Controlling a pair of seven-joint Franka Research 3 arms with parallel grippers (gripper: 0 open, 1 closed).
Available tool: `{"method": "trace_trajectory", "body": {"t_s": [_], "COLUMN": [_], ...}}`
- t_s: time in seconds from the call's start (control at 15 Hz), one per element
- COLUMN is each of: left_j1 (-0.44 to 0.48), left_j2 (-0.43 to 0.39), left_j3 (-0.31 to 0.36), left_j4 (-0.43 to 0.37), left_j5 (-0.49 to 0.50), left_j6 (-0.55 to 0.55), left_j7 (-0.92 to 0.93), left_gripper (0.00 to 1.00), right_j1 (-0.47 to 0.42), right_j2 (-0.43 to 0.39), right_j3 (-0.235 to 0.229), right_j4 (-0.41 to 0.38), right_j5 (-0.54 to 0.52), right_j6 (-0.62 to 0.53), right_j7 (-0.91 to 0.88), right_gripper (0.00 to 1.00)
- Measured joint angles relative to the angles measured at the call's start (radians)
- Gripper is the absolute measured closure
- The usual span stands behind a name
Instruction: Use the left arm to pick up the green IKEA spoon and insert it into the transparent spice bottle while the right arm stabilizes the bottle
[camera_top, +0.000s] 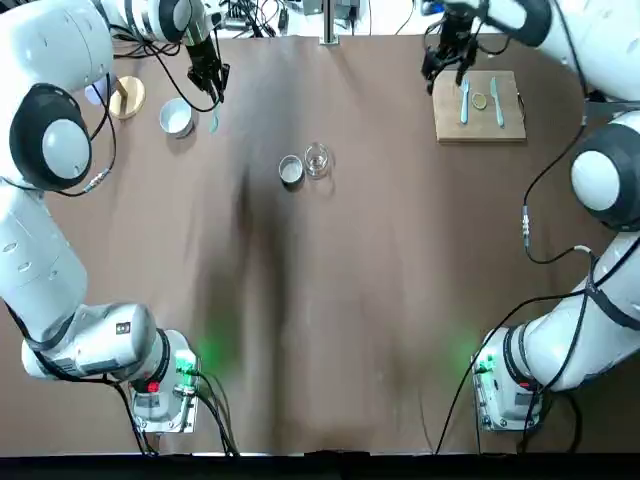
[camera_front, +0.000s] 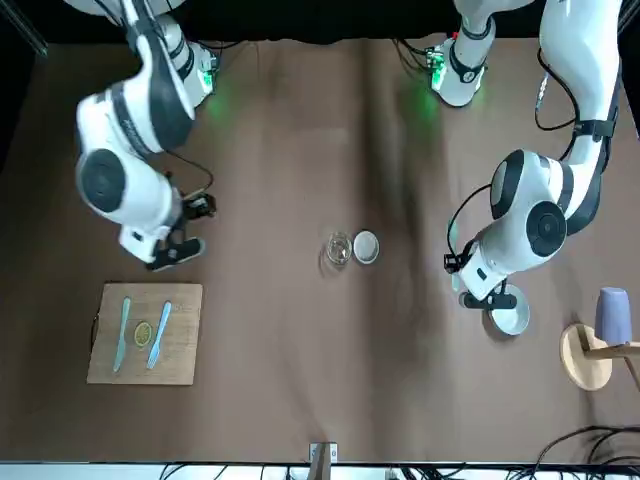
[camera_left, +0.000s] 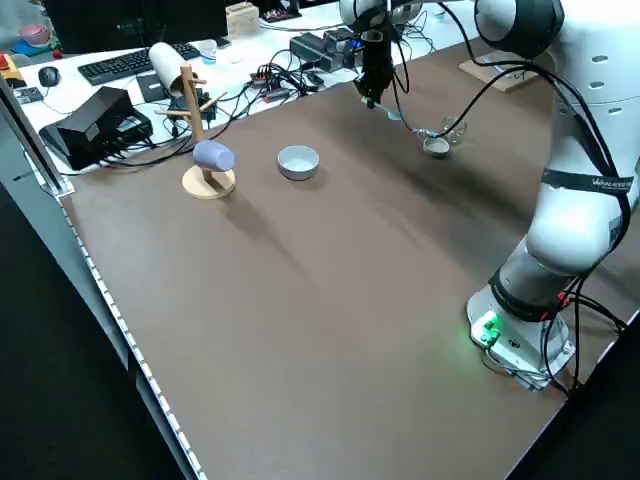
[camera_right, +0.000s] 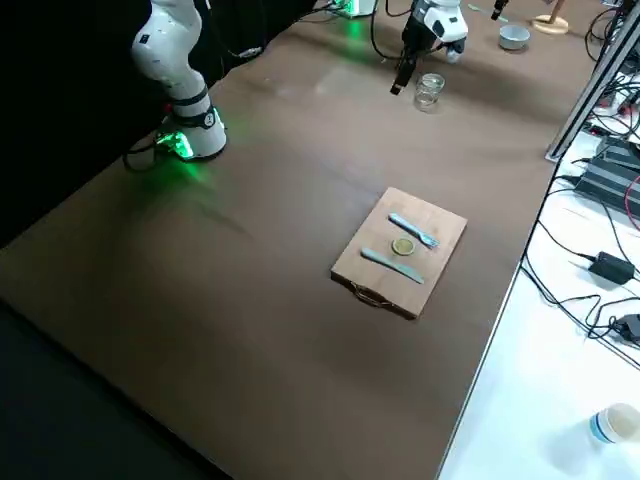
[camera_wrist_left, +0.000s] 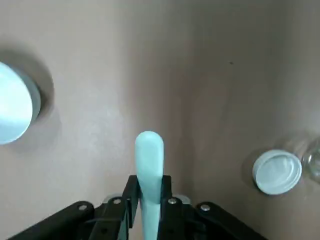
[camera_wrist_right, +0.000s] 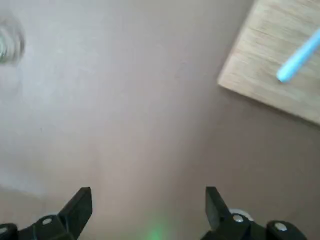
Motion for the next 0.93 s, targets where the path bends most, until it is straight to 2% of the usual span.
{"method": "trace_trajectory", "body": {"t_s": [0.27, 0.33, 0.47, 0.67, 0.73, 0.93], "left_j1": [0.0, 0.003, 0.014, 0.026, 0.045, 0.08], "left_j2": [0.004, 0.01, 0.028, 0.066, 0.098, 0.142], "left_j3": [-0.001, -0.001, -0.001, -0.001, -0.001, -0.001], "left_j4": [0.001, 0.003, 0.018, 0.065, 0.084, 0.108], "left_j5": [-0.016, -0.044, -0.137, -0.19, -0.296, -0.463], "left_j6": [-0.001, -0.001, -0.001, -0.006, -0.009, -0.019], "left_j7": [0.221, 0.27, 0.368, 0.495, 0.618, 0.861], "left_gripper": [0.78, 0.78, 0.78, 0.78, 0.78, 0.78], "right_j1": [0.011, 0.005, -0.005, -0.009, -0.001, 0.037], "right_j2": [0.032, 0.033, 0.035, 0.042, 0.054, 0.07], "right_j3": [-0.006, -0.009, -0.012, -0.012, -0.01, -0.004], "right_j4": [0.0, 0.0, -0.003, -0.007, -0.008, -0.009], "right_j5": [0.028, 0.043, 0.073, 0.145, 0.183, 0.193], "right_j6": [0.006, 0.004, 0.001, 0.006, 0.028, 0.07], "right_j7": [-0.289, -0.339, -0.405, -0.445, -0.512, -0.73], "right_gripper": [0.0, 0.0, 0.0, 0.0, 0.0, 0.0]}}
